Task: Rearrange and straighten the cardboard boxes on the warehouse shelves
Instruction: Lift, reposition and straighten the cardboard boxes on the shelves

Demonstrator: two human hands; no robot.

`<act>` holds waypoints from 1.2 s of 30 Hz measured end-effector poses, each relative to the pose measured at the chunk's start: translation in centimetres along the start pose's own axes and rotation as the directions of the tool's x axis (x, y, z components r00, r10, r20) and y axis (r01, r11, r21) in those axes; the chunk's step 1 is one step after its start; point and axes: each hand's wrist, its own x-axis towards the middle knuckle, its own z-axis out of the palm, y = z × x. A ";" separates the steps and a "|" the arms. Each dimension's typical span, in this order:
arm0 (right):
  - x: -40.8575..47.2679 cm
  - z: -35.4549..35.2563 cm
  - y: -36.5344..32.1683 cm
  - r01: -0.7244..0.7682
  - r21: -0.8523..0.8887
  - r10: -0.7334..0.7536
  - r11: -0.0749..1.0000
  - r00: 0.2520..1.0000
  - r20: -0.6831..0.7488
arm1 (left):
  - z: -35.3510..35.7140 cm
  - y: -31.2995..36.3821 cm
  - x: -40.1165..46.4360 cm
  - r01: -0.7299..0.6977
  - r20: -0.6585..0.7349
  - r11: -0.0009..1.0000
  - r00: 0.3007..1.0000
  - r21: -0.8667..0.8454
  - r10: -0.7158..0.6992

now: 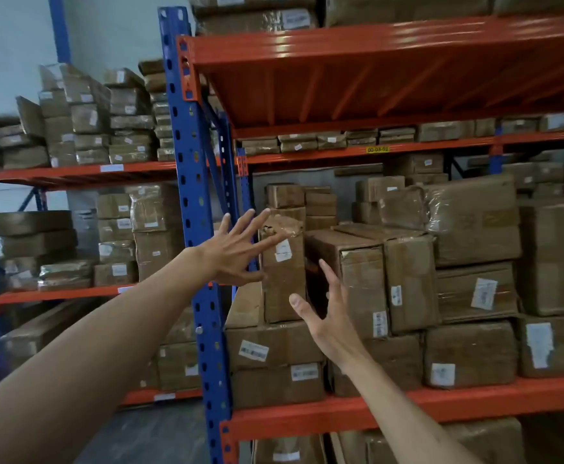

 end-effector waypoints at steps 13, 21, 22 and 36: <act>5.9 8.0 6.9 -0.129 0.008 0.129 0.992 0.986 -0.106 | 5.4 -0.3 9.5 -0.121 0.131 0.991 0.985 0.057 0.113; 10.5 12.1 11.7 -0.142 0.020 0.141 0.990 0.937 -0.319 | 6.2 -2.9 16.3 -0.263 0.216 0.959 0.947 0.101 0.237; 10.7 12.5 12.1 -0.136 -0.009 0.124 0.991 0.923 -0.364 | 6.2 -3.0 16.8 -0.286 0.216 0.950 0.942 0.122 0.256; 11.8 12.8 13.5 -0.089 -0.207 -0.011 0.974 0.899 -0.438 | 4.2 -1.2 18.0 -0.358 0.315 0.879 0.913 0.314 0.259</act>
